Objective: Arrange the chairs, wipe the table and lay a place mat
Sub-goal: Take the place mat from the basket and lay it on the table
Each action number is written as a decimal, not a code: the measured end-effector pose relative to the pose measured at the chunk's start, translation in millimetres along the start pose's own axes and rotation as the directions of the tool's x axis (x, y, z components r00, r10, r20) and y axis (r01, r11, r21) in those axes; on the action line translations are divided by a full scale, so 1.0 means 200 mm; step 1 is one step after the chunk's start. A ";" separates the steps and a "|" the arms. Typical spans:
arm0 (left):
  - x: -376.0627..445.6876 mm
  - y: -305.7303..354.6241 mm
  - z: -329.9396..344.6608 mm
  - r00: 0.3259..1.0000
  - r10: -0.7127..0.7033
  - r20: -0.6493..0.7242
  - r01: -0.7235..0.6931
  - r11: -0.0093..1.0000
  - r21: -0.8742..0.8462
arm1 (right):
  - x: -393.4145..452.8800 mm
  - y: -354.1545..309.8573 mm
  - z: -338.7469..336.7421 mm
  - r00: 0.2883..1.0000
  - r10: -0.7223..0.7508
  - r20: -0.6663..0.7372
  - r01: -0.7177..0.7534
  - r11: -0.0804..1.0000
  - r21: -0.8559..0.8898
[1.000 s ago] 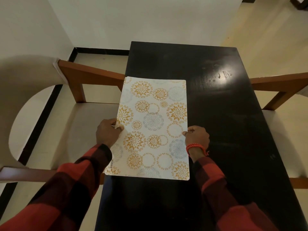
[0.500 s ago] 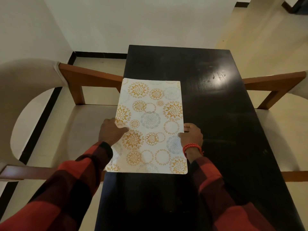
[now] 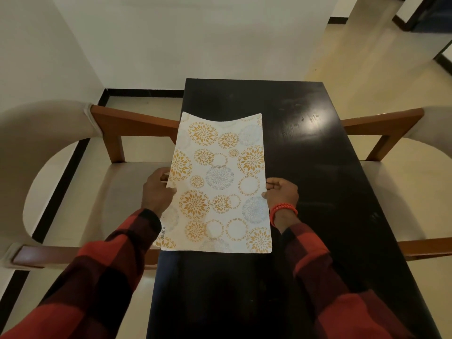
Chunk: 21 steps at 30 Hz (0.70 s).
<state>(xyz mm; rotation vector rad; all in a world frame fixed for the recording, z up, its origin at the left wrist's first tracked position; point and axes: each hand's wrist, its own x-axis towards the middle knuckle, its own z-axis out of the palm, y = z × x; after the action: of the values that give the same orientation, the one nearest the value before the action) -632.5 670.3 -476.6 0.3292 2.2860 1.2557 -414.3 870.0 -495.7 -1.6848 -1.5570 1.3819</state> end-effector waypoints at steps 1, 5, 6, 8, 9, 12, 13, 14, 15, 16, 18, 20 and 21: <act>-0.01 0.00 -0.02 1.000 -0.002 -0.012 0.002 1.000 -0.010 | -0.01 -0.02 -0.02 1.000 -0.006 -0.004 0.006 1.000 -0.001; -0.08 0.05 -0.09 1.000 0.026 -0.008 -0.027 0.999 -0.043 | -0.06 -0.10 -0.14 0.998 -0.062 0.011 0.062 0.998 -0.018; -0.10 0.07 -0.10 0.999 0.042 0.004 -0.041 0.998 -0.041 | -0.07 -0.12 -0.17 0.997 -0.083 0.007 0.083 0.996 -0.030; -0.15 0.11 -0.12 0.997 0.071 0.025 -0.069 0.997 -0.046 | -0.11 -0.16 -0.24 0.993 -0.120 -0.007 0.120 0.992 -0.042; -0.18 0.14 -0.12 0.996 0.083 0.032 -0.082 0.995 -0.053 | -0.14 -0.18 -0.28 0.990 -0.139 -0.014 0.138 0.990 -0.039; -0.26 0.21 -0.15 0.993 0.109 0.049 -0.105 0.992 -0.075 | -0.21 -0.26 -0.40 0.983 -0.177 -0.037 0.176 0.984 -0.026; -0.29 0.23 -0.15 0.992 0.118 0.055 -0.113 0.990 -0.083 | -0.23 -0.28 -0.44 0.982 -0.187 -0.035 0.187 0.982 -0.028; -0.32 0.26 -0.16 0.990 0.129 0.064 -0.123 0.989 -0.086 | -0.25 -0.29 -0.48 0.981 -0.193 -0.032 0.193 0.981 -0.025; -0.34 0.28 -0.17 0.988 0.138 0.071 -0.131 0.987 -0.095 | -0.28 -0.31 -0.52 0.980 -0.195 -0.030 0.195 0.981 -0.018; -0.36 0.31 -0.18 0.986 0.144 0.080 -0.136 0.985 -0.103 | -0.29 -0.32 -0.56 0.980 -0.198 -0.030 0.197 0.980 -0.011; -0.42 0.36 -0.19 0.982 0.162 0.093 -0.151 0.982 -0.118 | -0.34 -0.32 -0.63 0.975 -0.219 -0.036 0.218 0.976 -0.016; -0.49 0.40 -0.18 0.979 0.178 0.096 -0.167 0.979 -0.119 | -0.39 -0.32 -0.70 0.966 -0.254 -0.048 0.252 0.967 -0.031; -0.52 0.42 -0.17 0.979 0.182 0.094 -0.170 0.977 -0.127 | -0.40 -0.31 -0.74 0.961 -0.270 -0.054 0.269 0.963 -0.038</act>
<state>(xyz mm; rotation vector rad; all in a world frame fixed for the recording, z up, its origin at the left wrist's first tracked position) -566.9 646.2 -358.5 0.5525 2.1209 1.4194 -302.0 853.7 -357.3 -1.4512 -1.7078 1.1643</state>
